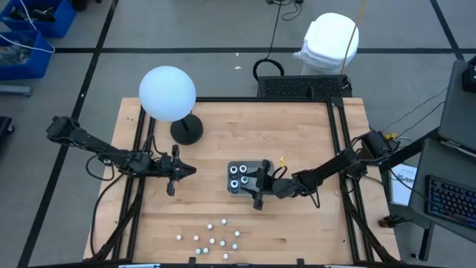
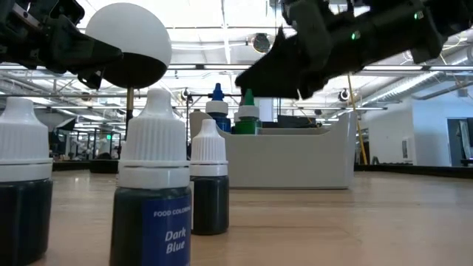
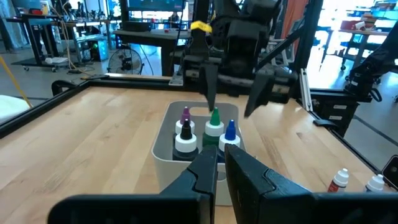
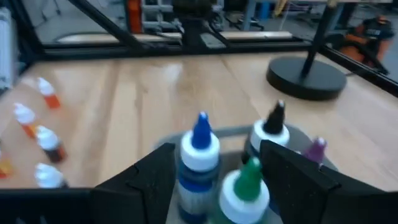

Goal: Pick & Place food coloring
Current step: Put the small orange food coloring bottle into the gray bin

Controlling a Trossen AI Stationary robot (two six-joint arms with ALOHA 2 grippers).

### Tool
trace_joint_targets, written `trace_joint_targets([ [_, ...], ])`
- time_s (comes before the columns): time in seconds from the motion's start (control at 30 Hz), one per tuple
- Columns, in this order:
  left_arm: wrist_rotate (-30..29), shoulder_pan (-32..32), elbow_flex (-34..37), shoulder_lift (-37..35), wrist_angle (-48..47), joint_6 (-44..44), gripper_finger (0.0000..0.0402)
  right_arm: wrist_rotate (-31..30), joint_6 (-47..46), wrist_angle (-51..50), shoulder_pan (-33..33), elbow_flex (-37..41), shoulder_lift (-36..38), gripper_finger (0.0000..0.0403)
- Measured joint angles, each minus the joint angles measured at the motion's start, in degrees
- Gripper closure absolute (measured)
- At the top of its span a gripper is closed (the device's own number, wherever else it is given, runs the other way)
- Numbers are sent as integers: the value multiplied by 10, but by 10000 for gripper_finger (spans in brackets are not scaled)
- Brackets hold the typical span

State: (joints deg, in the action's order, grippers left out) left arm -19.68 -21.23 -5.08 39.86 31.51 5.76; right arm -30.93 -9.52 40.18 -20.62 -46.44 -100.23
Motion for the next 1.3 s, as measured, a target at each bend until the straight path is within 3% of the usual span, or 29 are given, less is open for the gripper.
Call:
trace_joint_targets([
  [0.17,0,0,0,0,-1,0,364,12,42,-11,-14,0,53,182],
  [0.37,0,0,0,0,-2,0,364,12,101,-112,-64,11,143,209],
  [0.5,0,0,0,0,-5,1,364,19,97,-93,-81,75,202,259],
  [0.6,0,0,0,0,-5,1,364,57,54,-59,-68,152,250,317],
  [0.73,-1,0,0,0,-5,1,364,59,19,22,-46,253,301,391],
  [0.9,-4,0,0,0,-15,-9,364,87,37,148,-56,330,346,390],
  [1.03,-14,0,0,0,-18,-22,364,88,70,158,-55,365,395,401],
  [1.13,-30,0,0,0,-19,-23,364,88,65,99,-25,371,458,401],
  [1.3,-49,0,0,0,-23,-26,364,148,57,-32,10,376,578,402],
])
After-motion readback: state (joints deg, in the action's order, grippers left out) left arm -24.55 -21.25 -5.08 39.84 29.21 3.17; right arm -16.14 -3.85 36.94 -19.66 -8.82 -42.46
